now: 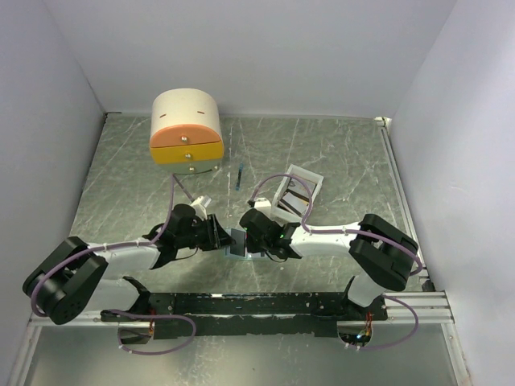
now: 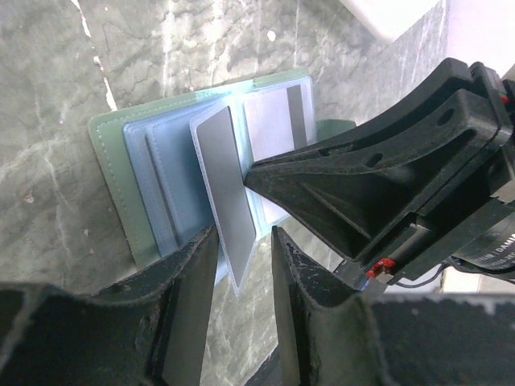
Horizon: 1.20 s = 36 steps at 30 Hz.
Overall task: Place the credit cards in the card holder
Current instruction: Turn over the credit card in the card holder.
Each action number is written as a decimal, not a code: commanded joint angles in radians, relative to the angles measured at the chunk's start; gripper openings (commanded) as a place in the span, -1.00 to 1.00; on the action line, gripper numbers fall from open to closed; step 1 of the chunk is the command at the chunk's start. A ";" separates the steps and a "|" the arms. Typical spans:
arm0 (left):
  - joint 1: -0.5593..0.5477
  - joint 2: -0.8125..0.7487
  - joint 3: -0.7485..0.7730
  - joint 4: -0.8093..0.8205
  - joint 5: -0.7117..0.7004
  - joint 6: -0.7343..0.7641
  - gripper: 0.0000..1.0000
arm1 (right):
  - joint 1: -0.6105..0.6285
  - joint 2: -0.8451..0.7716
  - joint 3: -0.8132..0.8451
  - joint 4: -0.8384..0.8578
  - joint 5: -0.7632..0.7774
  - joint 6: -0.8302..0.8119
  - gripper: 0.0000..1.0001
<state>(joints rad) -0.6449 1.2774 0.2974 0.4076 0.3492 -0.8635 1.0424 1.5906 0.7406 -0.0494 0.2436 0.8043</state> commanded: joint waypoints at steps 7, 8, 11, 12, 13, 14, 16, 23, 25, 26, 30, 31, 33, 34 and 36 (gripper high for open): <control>0.004 0.014 0.007 0.113 0.085 -0.028 -0.10 | 0.006 -0.014 -0.004 0.011 -0.018 -0.035 -0.81; 0.005 0.017 0.009 0.118 0.090 -0.031 -0.10 | 0.006 -0.023 0.000 0.003 -0.013 -0.038 -0.79; 0.003 0.023 0.019 0.125 0.101 -0.029 -0.09 | 0.007 -0.073 -0.001 -0.026 0.038 -0.039 -0.77; 0.001 0.025 0.024 0.121 0.099 -0.027 -0.09 | 0.007 -0.097 -0.009 -0.034 0.058 -0.040 -0.76; 0.000 0.026 0.030 0.116 0.095 -0.022 -0.09 | 0.006 -0.120 -0.019 -0.038 0.086 -0.041 -0.75; -0.004 0.029 0.037 0.111 0.091 -0.016 -0.09 | 0.006 -0.144 -0.031 -0.037 0.119 -0.048 -0.74; -0.014 0.041 0.052 0.099 0.091 0.000 -0.09 | 0.006 -0.196 -0.064 -0.038 0.172 -0.067 -0.69; -0.057 0.090 0.100 0.112 0.093 0.016 -0.08 | 0.005 -0.441 -0.157 -0.075 0.314 -0.109 -0.46; -0.077 0.109 0.118 0.120 0.090 0.017 -0.07 | 0.005 -0.498 -0.172 -0.084 0.343 -0.111 -0.44; -0.087 0.127 0.127 0.125 0.091 0.017 -0.07 | 0.004 -0.523 -0.175 -0.090 0.352 -0.112 -0.42; -0.108 0.167 0.142 0.154 0.093 0.007 -0.08 | 0.005 -0.579 -0.166 -0.133 0.396 -0.110 -0.40; -0.109 0.170 0.140 0.163 0.094 0.002 -0.07 | 0.005 -0.584 -0.160 -0.144 0.401 -0.113 -0.39; -0.111 0.170 0.143 0.164 0.093 0.005 -0.07 | 0.005 -0.586 -0.144 -0.167 0.419 -0.114 -0.39; -0.111 0.167 0.146 0.151 0.089 0.010 -0.07 | 0.004 -0.586 -0.133 -0.179 0.427 -0.115 -0.38; -0.111 0.154 0.155 0.118 0.077 0.026 -0.07 | 0.005 -0.582 -0.115 -0.181 0.436 -0.135 -0.35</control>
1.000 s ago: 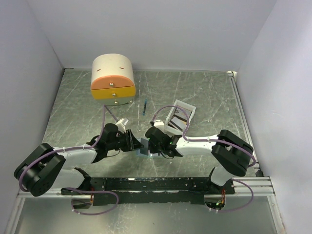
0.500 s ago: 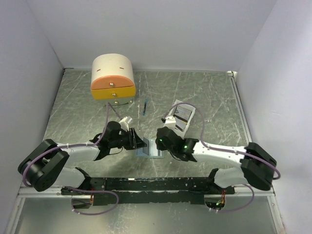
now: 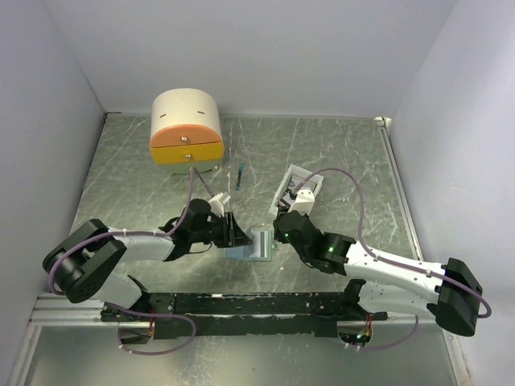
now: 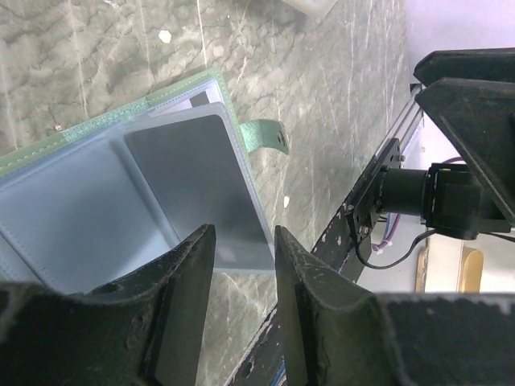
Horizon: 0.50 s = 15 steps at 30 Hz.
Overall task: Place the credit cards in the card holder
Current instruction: Turn over the credit card in the card holder.
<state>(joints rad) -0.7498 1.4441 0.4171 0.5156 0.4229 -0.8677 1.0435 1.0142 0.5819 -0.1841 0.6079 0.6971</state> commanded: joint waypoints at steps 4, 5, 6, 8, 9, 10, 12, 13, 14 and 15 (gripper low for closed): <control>-0.006 -0.047 0.038 -0.031 -0.034 0.058 -0.05 | 0.001 0.011 0.081 -0.019 0.080 -0.127 -0.28; -0.006 -0.050 0.040 -0.032 -0.035 0.065 -0.05 | 0.001 0.013 0.093 -0.019 0.086 -0.148 -0.26; -0.006 -0.051 0.042 -0.031 -0.033 0.067 -0.05 | -0.002 0.016 0.111 -0.024 0.096 -0.161 -0.25; -0.006 -0.046 0.047 -0.031 -0.028 0.074 -0.05 | -0.009 0.017 0.132 -0.030 0.104 -0.196 -0.22; -0.006 -0.044 0.047 -0.027 -0.025 0.075 -0.05 | -0.012 0.015 0.141 -0.034 0.105 -0.206 -0.21; -0.006 -0.044 0.044 -0.021 -0.023 0.075 -0.05 | -0.019 0.014 0.148 -0.032 0.103 -0.221 -0.19; -0.006 -0.047 0.048 -0.022 -0.017 0.084 -0.05 | -0.040 0.011 0.156 -0.021 0.082 -0.255 -0.16; -0.006 -0.057 0.052 -0.033 -0.015 0.093 -0.04 | -0.059 0.014 0.158 -0.012 0.061 -0.274 -0.15; -0.006 -0.070 0.055 -0.049 -0.019 0.105 -0.04 | -0.082 0.020 0.159 -0.005 0.032 -0.295 -0.14; -0.006 -0.087 0.057 -0.065 -0.024 0.118 -0.02 | -0.115 0.032 0.163 0.001 -0.002 -0.314 -0.13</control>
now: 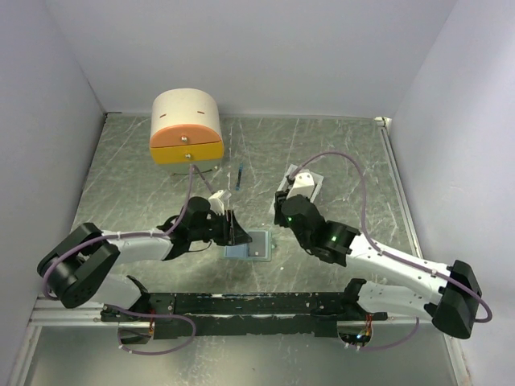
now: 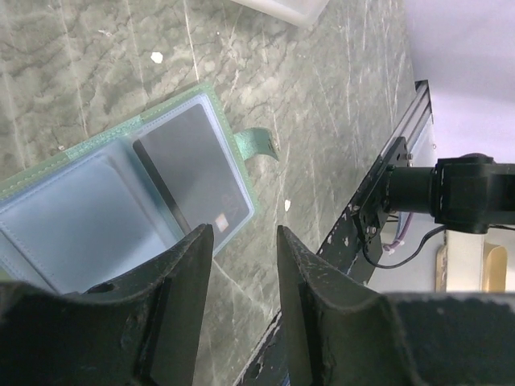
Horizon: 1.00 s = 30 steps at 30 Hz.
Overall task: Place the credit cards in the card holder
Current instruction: Turn over the credit card in the card holder, then pick up the credit card from the storage box.
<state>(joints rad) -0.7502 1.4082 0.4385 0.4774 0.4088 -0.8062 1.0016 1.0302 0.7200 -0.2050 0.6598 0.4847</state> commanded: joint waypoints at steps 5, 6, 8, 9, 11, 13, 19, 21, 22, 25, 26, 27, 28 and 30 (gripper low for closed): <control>-0.006 -0.190 0.046 -0.144 -0.062 0.136 0.77 | -0.265 0.128 0.086 -0.007 -0.225 -0.207 -0.08; -0.006 -0.217 0.054 -0.204 -0.079 0.155 0.81 | -0.295 0.150 0.101 -0.014 -0.238 -0.225 -0.07; -0.006 -0.267 0.077 -0.287 -0.113 0.190 0.93 | -0.353 0.194 0.120 -0.004 -0.291 -0.286 -0.04; -0.006 -0.289 0.084 -0.324 -0.129 0.203 0.99 | -0.384 0.221 0.135 -0.006 -0.315 -0.307 -0.03; -0.006 -0.333 0.092 -0.384 -0.157 0.222 1.00 | -0.432 0.274 0.164 0.004 -0.350 -0.363 -0.03; -0.005 -0.367 0.094 -0.432 -0.172 0.234 1.00 | -0.459 0.332 0.200 0.004 -0.385 -0.439 -0.03; -0.002 -0.445 0.143 -0.586 -0.158 0.294 1.00 | -0.565 0.504 0.333 -0.028 -0.414 -0.636 -0.04; -0.003 -0.468 0.192 -0.666 -0.145 0.341 1.00 | -0.593 0.544 0.363 -0.041 -0.427 -0.671 -0.04; -0.002 -0.480 0.218 -0.714 -0.153 0.364 1.00 | -0.600 0.562 0.375 -0.040 -0.431 -0.688 -0.04; -0.003 -0.541 0.259 -0.809 -0.178 0.409 0.96 | -0.606 0.624 0.415 -0.049 -0.498 -0.751 -0.02; -0.003 -0.572 0.262 -0.821 -0.193 0.422 0.96 | -0.606 0.647 0.437 -0.067 -0.510 -0.760 -0.02; -0.002 -0.602 0.265 -0.832 -0.217 0.430 0.95 | -0.606 0.668 0.460 -0.096 -0.517 -0.771 -0.02; -0.003 -0.631 0.263 -0.840 -0.243 0.440 0.94 | -0.607 0.683 0.476 -0.112 -0.522 -0.783 -0.02; -0.003 -0.683 0.255 -0.844 -0.306 0.462 0.94 | -0.606 0.694 0.493 -0.130 -0.535 -0.799 -0.03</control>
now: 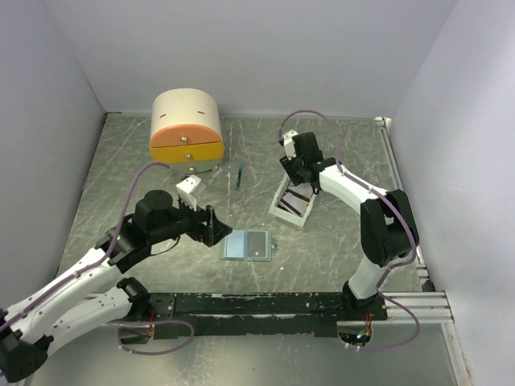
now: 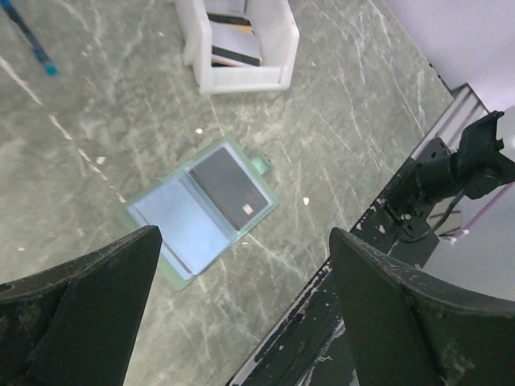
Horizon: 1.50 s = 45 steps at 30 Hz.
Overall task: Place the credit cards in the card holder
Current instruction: Pick up the credit card from the storage box.
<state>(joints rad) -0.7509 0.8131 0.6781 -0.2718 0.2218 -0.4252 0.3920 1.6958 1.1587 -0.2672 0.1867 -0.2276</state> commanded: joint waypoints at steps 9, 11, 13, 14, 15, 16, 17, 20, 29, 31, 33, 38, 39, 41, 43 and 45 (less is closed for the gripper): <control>-0.001 -0.156 0.022 -0.122 -0.152 0.112 0.93 | 0.004 0.005 0.055 -0.207 -0.270 -0.047 0.00; -0.002 -0.155 0.021 -0.124 -0.144 0.113 0.93 | 0.004 0.033 0.061 -0.242 -0.284 -0.056 0.03; -0.002 -0.156 0.021 -0.125 -0.146 0.114 0.93 | 0.004 0.078 0.082 -0.285 -0.282 -0.050 0.04; -0.002 -0.157 0.021 -0.125 -0.147 0.114 0.93 | 0.003 0.090 0.084 -0.294 -0.285 -0.049 0.06; -0.001 -0.157 0.022 -0.125 -0.147 0.115 0.93 | 0.003 0.097 0.083 -0.296 -0.298 -0.048 0.08; -0.002 -0.158 0.023 -0.129 -0.148 0.116 0.93 | 0.002 0.099 0.078 -0.292 -0.313 -0.049 0.11; -0.001 -0.159 0.023 -0.130 -0.151 0.115 0.93 | 0.002 0.098 0.070 -0.283 -0.328 -0.049 0.14; -0.002 -0.163 0.017 -0.127 -0.153 0.113 0.94 | 0.001 0.107 0.053 -0.262 -0.358 -0.051 0.17; -0.001 -0.178 0.016 -0.132 -0.164 0.110 0.94 | -0.004 0.164 0.056 -0.248 -0.316 -0.058 0.17; -0.001 -0.184 0.015 -0.130 -0.169 0.108 0.94 | -0.004 0.180 0.065 -0.255 -0.301 -0.058 0.17; -0.002 -0.186 0.015 -0.130 -0.171 0.108 0.94 | -0.007 0.187 0.060 -0.247 -0.295 -0.062 0.16; -0.001 -0.180 0.015 -0.128 -0.165 0.109 0.95 | -0.023 0.204 0.065 -0.246 -0.307 -0.062 0.12; -0.001 -0.179 0.017 -0.129 -0.164 0.110 0.94 | -0.024 0.206 0.066 -0.247 -0.306 -0.062 0.11; -0.001 -0.179 0.017 -0.130 -0.166 0.109 0.94 | -0.024 0.203 0.065 -0.245 -0.299 -0.062 0.07; -0.002 -0.181 0.015 -0.128 -0.166 0.107 0.94 | -0.025 0.195 0.059 -0.236 -0.290 -0.064 0.03; -0.002 -0.181 0.014 -0.127 -0.168 0.106 0.94 | -0.028 0.189 0.059 -0.232 -0.280 -0.061 -0.02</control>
<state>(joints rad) -0.7509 0.6376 0.6796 -0.3954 0.0723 -0.3248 0.3767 1.8614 1.2232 -0.5198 -0.1429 -0.2737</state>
